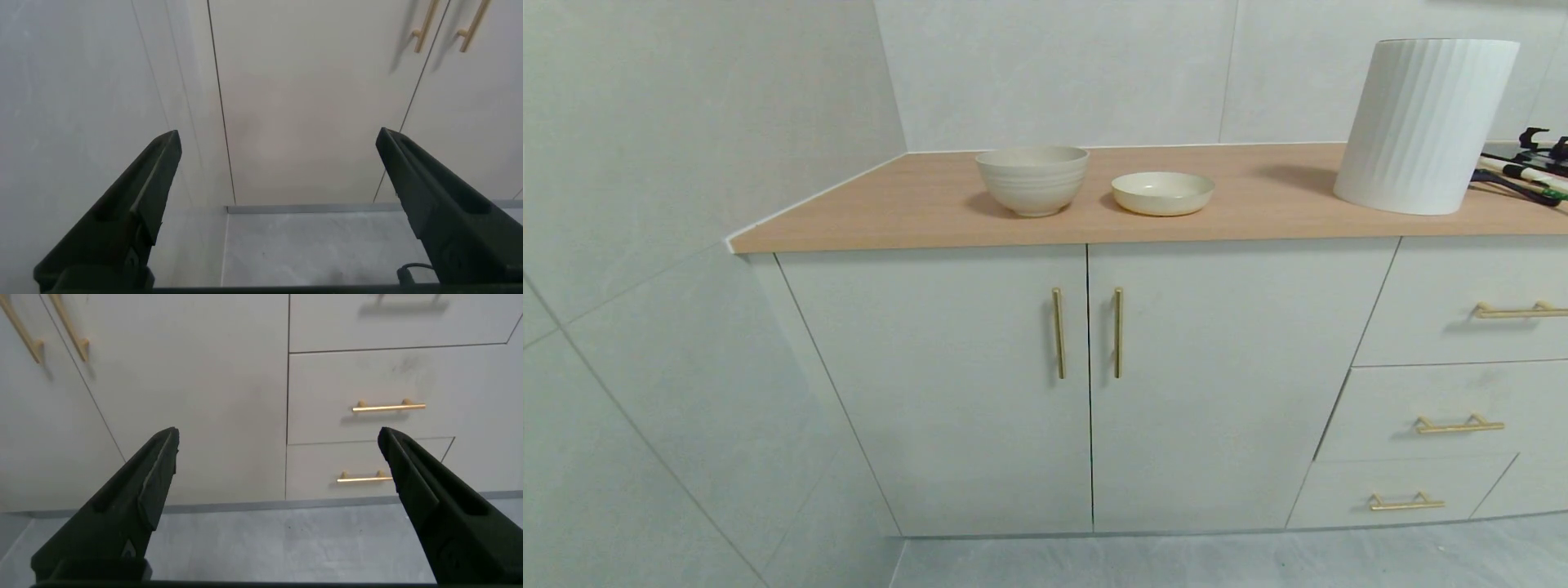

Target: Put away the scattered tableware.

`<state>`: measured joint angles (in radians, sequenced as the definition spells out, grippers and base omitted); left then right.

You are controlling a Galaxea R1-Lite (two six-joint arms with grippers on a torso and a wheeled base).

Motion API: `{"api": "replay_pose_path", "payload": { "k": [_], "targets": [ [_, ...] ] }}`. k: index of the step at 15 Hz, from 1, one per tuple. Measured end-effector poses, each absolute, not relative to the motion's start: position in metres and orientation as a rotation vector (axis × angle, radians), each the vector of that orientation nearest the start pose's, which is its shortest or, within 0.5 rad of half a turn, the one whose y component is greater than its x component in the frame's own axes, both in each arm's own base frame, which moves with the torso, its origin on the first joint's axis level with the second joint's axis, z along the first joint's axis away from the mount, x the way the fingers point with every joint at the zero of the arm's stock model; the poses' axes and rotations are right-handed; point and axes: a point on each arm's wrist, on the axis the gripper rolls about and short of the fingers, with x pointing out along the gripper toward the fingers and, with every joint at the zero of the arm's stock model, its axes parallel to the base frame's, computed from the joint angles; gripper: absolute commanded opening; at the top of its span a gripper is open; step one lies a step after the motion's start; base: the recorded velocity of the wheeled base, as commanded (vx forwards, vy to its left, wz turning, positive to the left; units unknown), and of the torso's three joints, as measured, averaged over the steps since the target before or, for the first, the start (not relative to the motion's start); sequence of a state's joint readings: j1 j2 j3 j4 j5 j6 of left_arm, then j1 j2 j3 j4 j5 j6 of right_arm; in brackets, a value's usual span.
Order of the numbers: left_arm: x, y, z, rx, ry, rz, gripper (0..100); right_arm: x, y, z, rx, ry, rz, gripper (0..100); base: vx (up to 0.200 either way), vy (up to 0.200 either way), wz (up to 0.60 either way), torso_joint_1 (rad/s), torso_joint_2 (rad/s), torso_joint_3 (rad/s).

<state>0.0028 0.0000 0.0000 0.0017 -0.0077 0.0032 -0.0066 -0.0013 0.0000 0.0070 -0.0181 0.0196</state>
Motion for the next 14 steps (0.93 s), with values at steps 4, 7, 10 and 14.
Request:
{"api": "replay_pose_path", "payload": {
  "k": [4,7,10,14],
  "targets": [
    [-0.023,0.000,0.075,0.002,0.001,-0.005,100,-0.023,0.000,0.075,0.021,0.005,-0.024,100,0.000,0.000,0.00,0.000,0.00,0.000],
    [-0.023,0.000,0.075,0.003,0.002,-0.004,100,-0.023,0.000,0.075,0.026,0.005,-0.028,100,0.000,0.000,0.00,0.000,0.00,0.000],
    [-0.023,0.000,0.075,0.004,0.002,0.002,100,-0.024,0.000,0.079,0.032,-0.019,-0.024,100,0.000,0.000,0.00,0.000,0.00,0.000],
    [-0.023,0.000,0.075,0.006,0.001,0.004,100,-0.030,0.003,0.111,0.084,-0.070,0.144,100,0.000,0.000,0.00,0.000,0.00,0.000]
  ]
}}
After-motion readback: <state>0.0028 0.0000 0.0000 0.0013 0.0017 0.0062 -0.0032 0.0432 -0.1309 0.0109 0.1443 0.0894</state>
